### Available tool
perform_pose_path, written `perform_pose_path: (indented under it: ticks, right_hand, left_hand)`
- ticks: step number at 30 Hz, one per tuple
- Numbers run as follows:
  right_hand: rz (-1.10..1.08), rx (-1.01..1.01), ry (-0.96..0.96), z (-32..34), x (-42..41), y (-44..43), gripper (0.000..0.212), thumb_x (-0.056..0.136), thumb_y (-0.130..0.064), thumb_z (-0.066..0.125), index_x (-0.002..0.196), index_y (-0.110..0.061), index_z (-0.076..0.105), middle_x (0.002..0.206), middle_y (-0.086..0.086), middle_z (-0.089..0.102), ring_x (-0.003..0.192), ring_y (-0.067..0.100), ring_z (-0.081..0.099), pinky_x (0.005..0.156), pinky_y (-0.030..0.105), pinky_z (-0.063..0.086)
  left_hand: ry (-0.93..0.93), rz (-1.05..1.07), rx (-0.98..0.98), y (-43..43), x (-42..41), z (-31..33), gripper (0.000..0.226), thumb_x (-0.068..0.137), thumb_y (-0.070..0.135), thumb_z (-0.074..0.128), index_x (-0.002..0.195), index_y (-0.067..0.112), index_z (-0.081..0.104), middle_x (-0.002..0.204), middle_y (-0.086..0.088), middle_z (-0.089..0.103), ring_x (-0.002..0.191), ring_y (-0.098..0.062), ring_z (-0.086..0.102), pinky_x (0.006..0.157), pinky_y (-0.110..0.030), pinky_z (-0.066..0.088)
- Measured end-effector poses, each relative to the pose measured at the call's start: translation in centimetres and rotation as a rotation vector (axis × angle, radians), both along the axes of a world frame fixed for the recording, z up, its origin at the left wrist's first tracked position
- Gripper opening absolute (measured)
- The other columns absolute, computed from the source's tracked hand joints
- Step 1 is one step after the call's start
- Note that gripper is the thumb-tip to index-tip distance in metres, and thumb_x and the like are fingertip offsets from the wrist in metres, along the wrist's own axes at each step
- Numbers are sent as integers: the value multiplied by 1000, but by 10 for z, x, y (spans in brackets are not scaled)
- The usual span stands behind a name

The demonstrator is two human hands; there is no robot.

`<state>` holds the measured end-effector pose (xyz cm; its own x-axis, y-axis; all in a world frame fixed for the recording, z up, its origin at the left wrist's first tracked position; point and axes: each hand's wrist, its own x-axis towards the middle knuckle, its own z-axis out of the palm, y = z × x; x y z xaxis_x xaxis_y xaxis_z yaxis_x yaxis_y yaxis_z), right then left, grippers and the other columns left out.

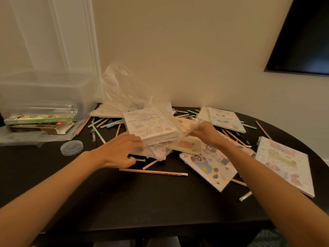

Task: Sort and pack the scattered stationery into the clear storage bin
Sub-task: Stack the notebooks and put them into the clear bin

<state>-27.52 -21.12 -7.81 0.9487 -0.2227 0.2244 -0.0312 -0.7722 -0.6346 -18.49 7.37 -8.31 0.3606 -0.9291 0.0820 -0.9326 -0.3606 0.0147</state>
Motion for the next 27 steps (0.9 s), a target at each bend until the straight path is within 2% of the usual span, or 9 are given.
perform_pose_path:
  ticks: [3, 5, 8, 13, 16, 19, 22, 24, 27]
  right_hand:
    - [-53, 123, -29, -4, 6, 1, 17, 89, -16, 61, 88, -5, 75, 94, 4, 72, 91, 8, 63, 94, 28, 45]
    - [-95, 175, -72, -7, 10, 0, 20, 90, -20, 61, 85, -6, 75, 89, 2, 72, 94, 11, 64, 95, 31, 46]
    - [-156, 241, -116, -8, 16, 4, 27, 91, -22, 59, 76, -6, 74, 81, 3, 70, 91, 15, 64, 90, 32, 48]
    - [-294, 186, -152, -5, 40, 19, 48, 95, -22, 51, 49, -10, 50, 59, 8, 55, 63, 17, 51, 72, 33, 41]
    - [-383, 77, -110, -7, 57, 24, 48, 96, -25, 47, 55, 0, 53, 63, 14, 51, 66, 23, 48, 63, 32, 26]
    - [-487, 139, -58, -9, 66, 26, 48, 94, -27, 50, 50, -8, 47, 58, 10, 49, 69, 27, 53, 66, 34, 38]
    - [-555, 220, 67, -7, 72, 27, 20, 93, -15, 49, 92, -2, 64, 84, 14, 58, 84, 27, 57, 79, 37, 47]
    - [-577, 459, 72, -7, 76, 27, 33, 92, -11, 49, 121, 3, 54, 81, 13, 55, 72, 25, 53, 71, 37, 46]
    - [-597, 756, 42, -6, 81, 24, 39, 90, -1, 43, 129, -1, 46, 65, 9, 41, 50, 16, 34, 50, 29, 33]
  left_hand:
    - [40, 96, -162, -9, 4, -3, 38, 84, 46, 46, 96, 16, 65, 101, 2, 64, 96, -14, 55, 89, -26, 39]
    - [120, 168, -340, -13, 8, -5, 25, 90, 31, 58, 81, 8, 64, 84, -5, 66, 79, -18, 57, 75, -31, 42]
    - [294, 294, -582, -13, 13, -10, 28, 91, 25, 58, 72, 5, 64, 71, -9, 65, 69, -23, 58, 68, -34, 42]
    - [461, 567, -838, -27, 9, -14, 32, 94, 24, 52, 68, 8, 63, 63, 5, 65, 67, -10, 61, 76, -30, 43]
    - [440, 747, -897, -37, 9, -14, 38, 94, 23, 48, 65, 2, 60, 57, 1, 58, 65, -15, 55, 71, -32, 39]
    - [496, 852, -824, -43, 16, -13, 35, 92, 20, 47, 67, 0, 58, 62, -7, 60, 66, -23, 56, 67, -35, 40]
    - [559, 905, -660, -45, 28, -9, 22, 88, 16, 48, 74, 2, 57, 85, -18, 65, 85, -35, 60, 67, -35, 41]
    - [577, 912, -549, -45, 35, -5, 16, 89, 12, 48, 78, 3, 54, 91, -19, 63, 92, -36, 59, 66, -33, 39]
    - [654, 940, -455, -46, 45, 0, 19, 90, 9, 45, 100, -2, 57, 99, -19, 62, 93, -36, 59, 67, -33, 42]
